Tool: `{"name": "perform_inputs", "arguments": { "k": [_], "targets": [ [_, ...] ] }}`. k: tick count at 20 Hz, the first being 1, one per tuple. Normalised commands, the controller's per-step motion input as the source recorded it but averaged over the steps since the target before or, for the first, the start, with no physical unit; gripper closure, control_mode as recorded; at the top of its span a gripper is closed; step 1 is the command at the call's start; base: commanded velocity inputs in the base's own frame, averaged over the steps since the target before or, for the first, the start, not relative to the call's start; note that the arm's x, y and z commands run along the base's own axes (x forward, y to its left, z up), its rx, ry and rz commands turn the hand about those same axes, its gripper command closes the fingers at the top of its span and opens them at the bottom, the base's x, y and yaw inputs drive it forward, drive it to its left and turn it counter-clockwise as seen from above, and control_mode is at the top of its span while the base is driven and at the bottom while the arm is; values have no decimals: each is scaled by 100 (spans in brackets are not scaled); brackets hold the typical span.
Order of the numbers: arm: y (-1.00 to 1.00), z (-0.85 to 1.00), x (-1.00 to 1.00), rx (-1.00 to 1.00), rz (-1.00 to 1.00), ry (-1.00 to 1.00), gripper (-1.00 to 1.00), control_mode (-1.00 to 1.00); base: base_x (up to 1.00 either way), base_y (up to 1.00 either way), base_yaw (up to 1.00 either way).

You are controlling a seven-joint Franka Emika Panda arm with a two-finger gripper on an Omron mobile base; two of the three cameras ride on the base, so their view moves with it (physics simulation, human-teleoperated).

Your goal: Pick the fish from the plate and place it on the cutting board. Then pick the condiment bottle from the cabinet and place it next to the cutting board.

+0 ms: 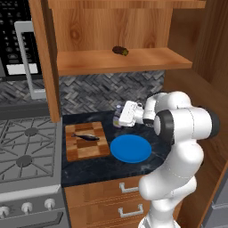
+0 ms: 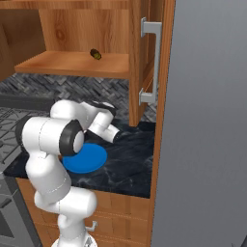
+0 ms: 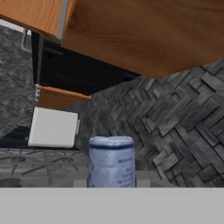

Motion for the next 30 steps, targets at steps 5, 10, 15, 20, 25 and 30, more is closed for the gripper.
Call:
{"name": "perform_inputs", "arguments": {
  "k": [5,10,15,20,25,30],
  "targets": [
    [0,-7,13,0,0,0,100,-100,0,0,0],
    [0,-20,9,0,0,1,100,-100,0,0,0],
    [0,-22,9,0,0,0,100,-100,0,0,0],
    [0,-13,14,0,0,0,100,-100,0,0,0],
    [0,-8,16,0,0,0,100,-100,0,0,0],
    [0,-7,16,0,0,0,100,-100,0,0,0]
  ]
}}
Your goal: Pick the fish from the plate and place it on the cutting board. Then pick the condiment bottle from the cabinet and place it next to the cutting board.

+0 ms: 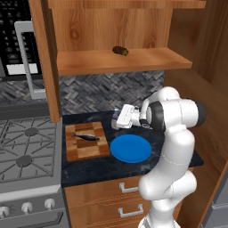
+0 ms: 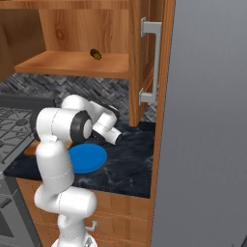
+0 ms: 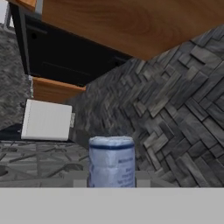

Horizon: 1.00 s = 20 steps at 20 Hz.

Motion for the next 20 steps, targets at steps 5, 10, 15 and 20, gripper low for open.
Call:
{"name": "perform_inputs", "arguments": {
  "k": [5,10,15,20],
  "targets": [
    [0,-12,13,0,0,0,100,-100,0,0,0],
    [0,-16,13,0,0,0,100,-100,0,0,0],
    [0,-15,14,0,0,0,100,-100,0,0,0],
    [0,-13,14,0,0,0,100,-100,0,0,0]
  ]
}}
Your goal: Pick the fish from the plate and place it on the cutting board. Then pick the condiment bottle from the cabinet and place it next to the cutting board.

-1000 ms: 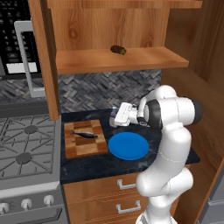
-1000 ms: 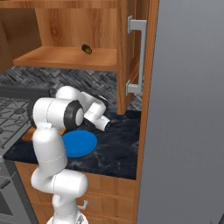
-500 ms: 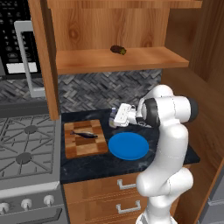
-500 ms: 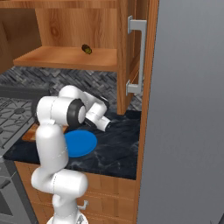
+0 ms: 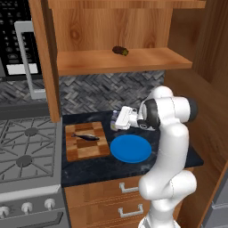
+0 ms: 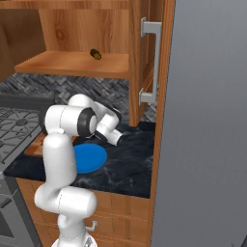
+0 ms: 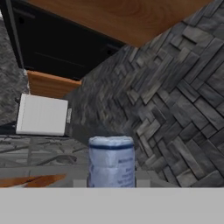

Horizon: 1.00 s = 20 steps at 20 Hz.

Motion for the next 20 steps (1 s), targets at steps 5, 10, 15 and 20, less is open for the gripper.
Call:
{"name": "perform_inputs", "arguments": {
  "k": [5,10,15,20],
  "targets": [
    [0,-11,15,1,0,0,100,-100,0,0,0],
    [0,-9,14,2,0,0,100,-100,0,0,0],
    [0,-17,9,1,0,0,100,-100,0,0,0],
    [0,-29,5,0,0,0,100,-100,0,0,0]
  ]
}}
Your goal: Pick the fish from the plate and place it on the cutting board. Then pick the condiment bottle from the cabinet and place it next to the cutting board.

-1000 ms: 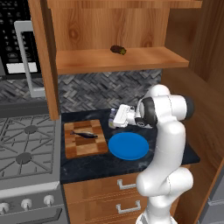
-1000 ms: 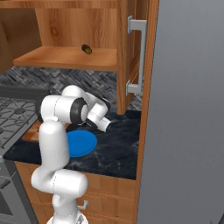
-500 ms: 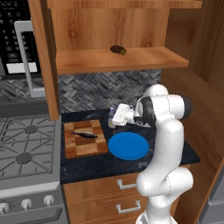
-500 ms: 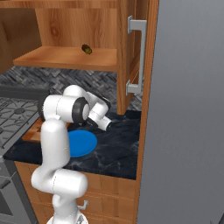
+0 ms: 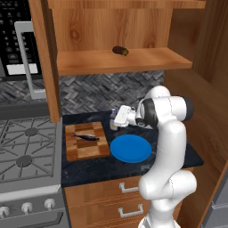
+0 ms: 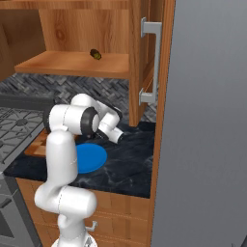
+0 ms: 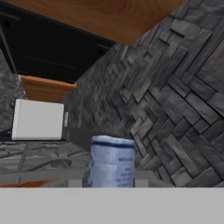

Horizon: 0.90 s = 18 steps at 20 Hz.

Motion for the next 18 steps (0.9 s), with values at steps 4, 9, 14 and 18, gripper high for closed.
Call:
{"name": "perform_inputs", "arguments": {
  "k": [4,9,14,18],
  "targets": [
    [0,-27,2,0,0,0,100,-100,0,0,0],
    [0,-21,0,0,0,0,-100,-100,0,0,0],
    [0,-13,0,1,1,0,-100,-100,0,0,0],
    [0,-12,0,0,1,0,-100,-100,0,0,0]
  ]
}}
